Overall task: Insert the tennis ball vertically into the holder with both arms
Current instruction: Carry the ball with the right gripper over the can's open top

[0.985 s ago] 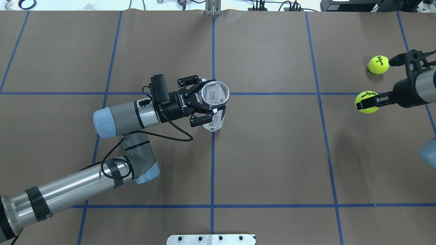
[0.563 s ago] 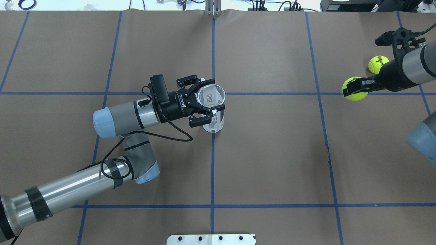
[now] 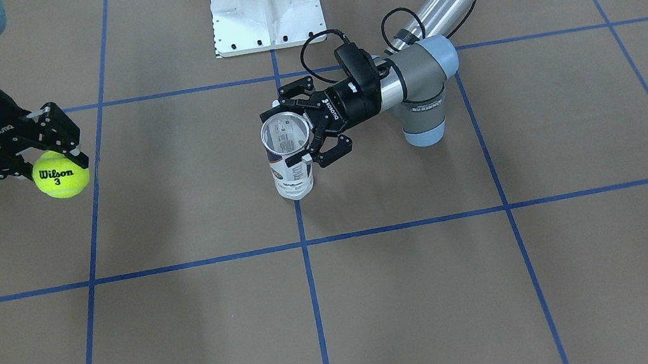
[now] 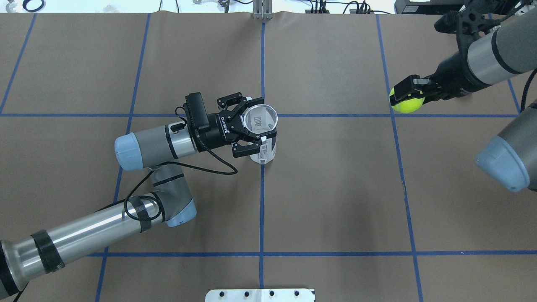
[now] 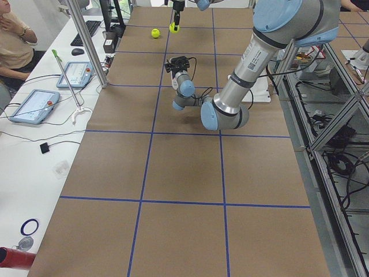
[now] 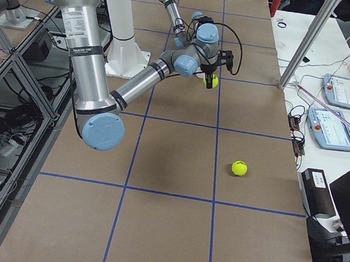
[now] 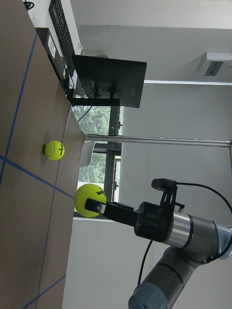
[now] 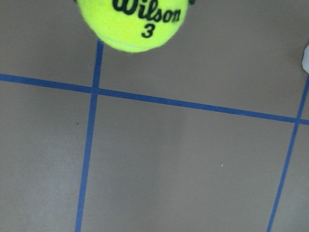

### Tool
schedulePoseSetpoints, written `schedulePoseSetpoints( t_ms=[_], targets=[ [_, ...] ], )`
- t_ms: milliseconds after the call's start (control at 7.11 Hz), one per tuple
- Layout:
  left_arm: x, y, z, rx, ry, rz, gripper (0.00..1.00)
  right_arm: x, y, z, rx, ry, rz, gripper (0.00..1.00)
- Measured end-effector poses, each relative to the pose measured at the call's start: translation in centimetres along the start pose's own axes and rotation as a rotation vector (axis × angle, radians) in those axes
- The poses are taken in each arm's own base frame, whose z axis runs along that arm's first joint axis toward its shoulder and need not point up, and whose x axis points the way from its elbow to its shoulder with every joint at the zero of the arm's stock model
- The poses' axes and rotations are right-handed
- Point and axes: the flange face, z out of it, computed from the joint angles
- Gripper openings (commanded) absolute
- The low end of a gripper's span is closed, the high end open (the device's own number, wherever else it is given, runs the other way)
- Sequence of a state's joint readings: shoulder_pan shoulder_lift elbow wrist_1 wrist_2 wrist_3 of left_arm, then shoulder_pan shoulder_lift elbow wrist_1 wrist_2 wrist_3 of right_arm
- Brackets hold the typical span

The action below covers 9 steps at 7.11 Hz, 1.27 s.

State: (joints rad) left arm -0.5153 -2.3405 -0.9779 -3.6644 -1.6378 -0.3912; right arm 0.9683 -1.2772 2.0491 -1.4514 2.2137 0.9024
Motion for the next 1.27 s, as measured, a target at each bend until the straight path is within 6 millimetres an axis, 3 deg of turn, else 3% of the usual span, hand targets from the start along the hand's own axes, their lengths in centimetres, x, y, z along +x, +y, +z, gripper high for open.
schedulePoseSetpoints(
  t_ms=[281,703,985,1266],
  targets=[
    [-0.1,0.6,-0.1,-0.013,-0.004,-0.002,0.97,-5.0,-0.5,-1.8,-0.008,-0.022,0.038,0.12],
    [-0.1,1.1,-0.2,-0.023,-0.005,-0.005,0.98,-12.1,-0.8,-2.7,-0.018,-0.049,0.103,0.12],
    [0.2,1.3,-0.1,-0.025,-0.003,-0.007,0.98,-17.8,-0.1,-1.9,-0.007,-0.004,0.165,0.09],
    [0.4,1.4,-0.1,-0.025,-0.001,-0.010,0.98,-23.2,-0.6,0.5,-0.007,0.090,0.222,0.10]
  ],
)
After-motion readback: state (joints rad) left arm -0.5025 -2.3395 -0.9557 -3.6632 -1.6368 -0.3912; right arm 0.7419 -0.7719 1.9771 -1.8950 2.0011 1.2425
